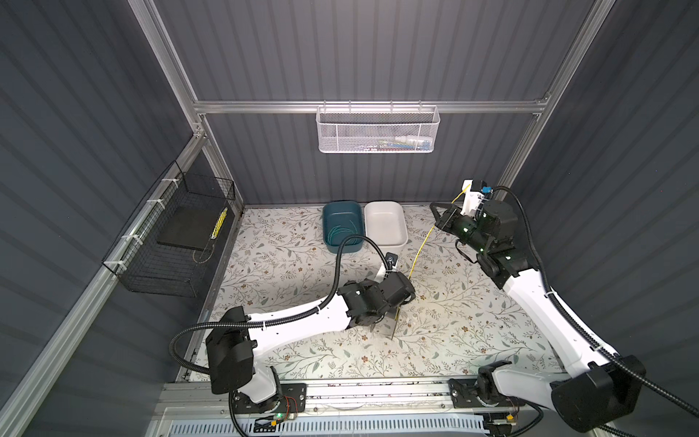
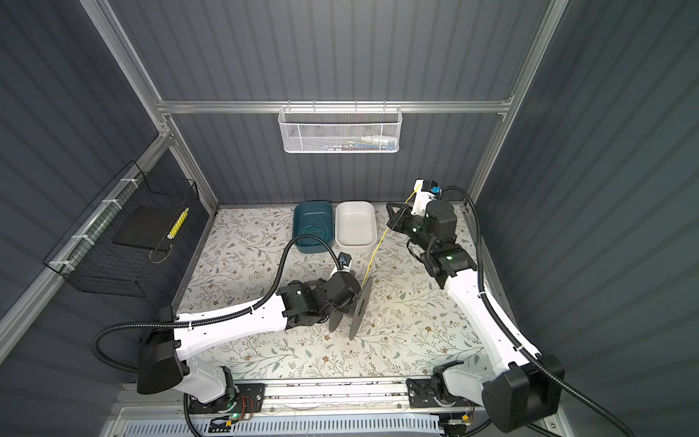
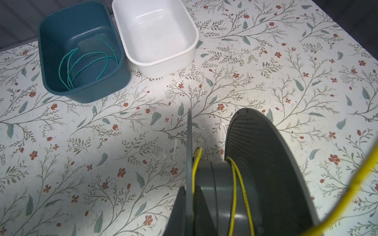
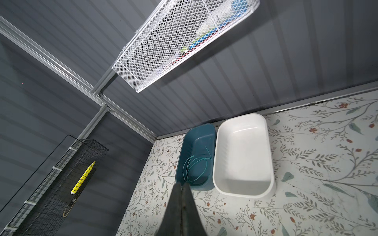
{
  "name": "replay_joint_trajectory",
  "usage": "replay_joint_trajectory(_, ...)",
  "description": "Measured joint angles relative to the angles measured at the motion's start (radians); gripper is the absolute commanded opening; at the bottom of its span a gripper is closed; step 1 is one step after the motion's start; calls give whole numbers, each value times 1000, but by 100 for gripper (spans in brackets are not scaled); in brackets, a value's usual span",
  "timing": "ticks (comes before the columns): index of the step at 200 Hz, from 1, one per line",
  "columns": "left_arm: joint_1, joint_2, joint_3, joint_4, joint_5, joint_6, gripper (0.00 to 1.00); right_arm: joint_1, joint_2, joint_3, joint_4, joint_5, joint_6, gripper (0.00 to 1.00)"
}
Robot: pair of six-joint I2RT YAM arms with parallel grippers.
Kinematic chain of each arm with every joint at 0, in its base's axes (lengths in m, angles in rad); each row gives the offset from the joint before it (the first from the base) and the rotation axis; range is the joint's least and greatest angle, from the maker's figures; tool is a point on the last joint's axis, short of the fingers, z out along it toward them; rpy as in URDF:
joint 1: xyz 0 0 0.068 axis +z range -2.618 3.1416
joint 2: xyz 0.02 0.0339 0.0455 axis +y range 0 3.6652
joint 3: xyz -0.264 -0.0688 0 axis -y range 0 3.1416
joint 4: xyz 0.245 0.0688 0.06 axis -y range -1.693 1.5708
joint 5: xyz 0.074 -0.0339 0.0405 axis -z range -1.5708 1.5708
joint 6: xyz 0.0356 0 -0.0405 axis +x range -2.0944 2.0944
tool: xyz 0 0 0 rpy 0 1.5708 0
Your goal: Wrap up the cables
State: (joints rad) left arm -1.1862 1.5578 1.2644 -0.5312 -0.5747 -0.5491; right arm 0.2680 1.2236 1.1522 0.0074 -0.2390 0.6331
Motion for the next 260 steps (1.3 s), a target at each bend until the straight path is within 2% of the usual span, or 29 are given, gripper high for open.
replay_joint_trajectory(37,0,-32,-27,8,4,0,0,-5,41,79,-72,-21,-38,0)
replay_joint_trajectory(105,-5,-132,-58,22,18,23,0,-37,224,240,-150,-47,-74,0)
replay_joint_trajectory(150,-27,-189,-110,19,27,29,0,-60,322,264,-160,-80,-69,0)
replay_joint_trajectory(175,-33,-255,-148,5,45,33,0,-68,323,208,-109,-84,-57,0)
replay_joint_trajectory(210,-43,-356,-149,-42,80,38,0,-82,280,22,12,-82,-16,0)
replay_joint_trajectory(260,-46,-376,-138,-77,102,52,0,-86,270,-113,119,-79,37,0)
